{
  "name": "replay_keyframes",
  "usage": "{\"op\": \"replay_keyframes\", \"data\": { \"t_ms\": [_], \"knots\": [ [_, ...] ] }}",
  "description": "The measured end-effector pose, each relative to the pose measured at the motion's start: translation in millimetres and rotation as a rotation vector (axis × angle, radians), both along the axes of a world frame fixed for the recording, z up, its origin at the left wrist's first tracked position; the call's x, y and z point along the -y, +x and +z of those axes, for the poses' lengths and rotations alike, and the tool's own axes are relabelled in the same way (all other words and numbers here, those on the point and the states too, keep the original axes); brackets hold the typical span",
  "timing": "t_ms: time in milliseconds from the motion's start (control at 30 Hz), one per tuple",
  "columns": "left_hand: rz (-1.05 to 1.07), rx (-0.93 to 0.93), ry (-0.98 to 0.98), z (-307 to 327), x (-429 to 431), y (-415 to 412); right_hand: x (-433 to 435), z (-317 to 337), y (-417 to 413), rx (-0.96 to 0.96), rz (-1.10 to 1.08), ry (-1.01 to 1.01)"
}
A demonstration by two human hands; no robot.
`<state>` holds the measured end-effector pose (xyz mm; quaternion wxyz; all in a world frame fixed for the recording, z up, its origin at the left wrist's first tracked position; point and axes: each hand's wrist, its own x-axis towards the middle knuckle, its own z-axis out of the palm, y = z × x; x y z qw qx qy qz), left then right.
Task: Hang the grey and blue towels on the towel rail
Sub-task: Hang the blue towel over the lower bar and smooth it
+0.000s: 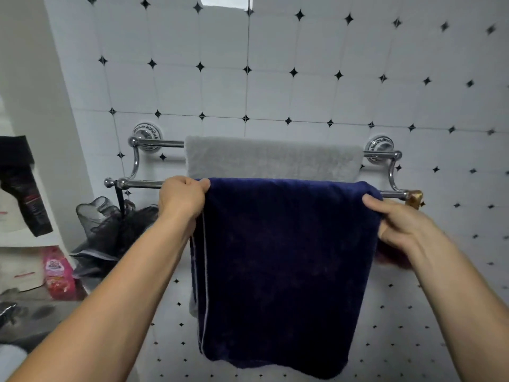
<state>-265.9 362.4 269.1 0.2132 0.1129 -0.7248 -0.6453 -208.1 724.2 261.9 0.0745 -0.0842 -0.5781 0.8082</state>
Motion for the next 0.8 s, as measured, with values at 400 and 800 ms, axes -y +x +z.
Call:
{"op": "replay_keyframes", "data": {
  "t_ms": [400, 800],
  "knots": [
    [0.031, -0.089, -0.203, -4.3, 35.1, 0.1, 15.2, 8.1, -3.9, 0.177, -0.032, 0.181],
    [-0.098, -0.057, 0.005, -22.3, 32.8, 8.0, 4.6, 14.7, -1.8, 0.086, -0.268, 0.327]
  ]
}}
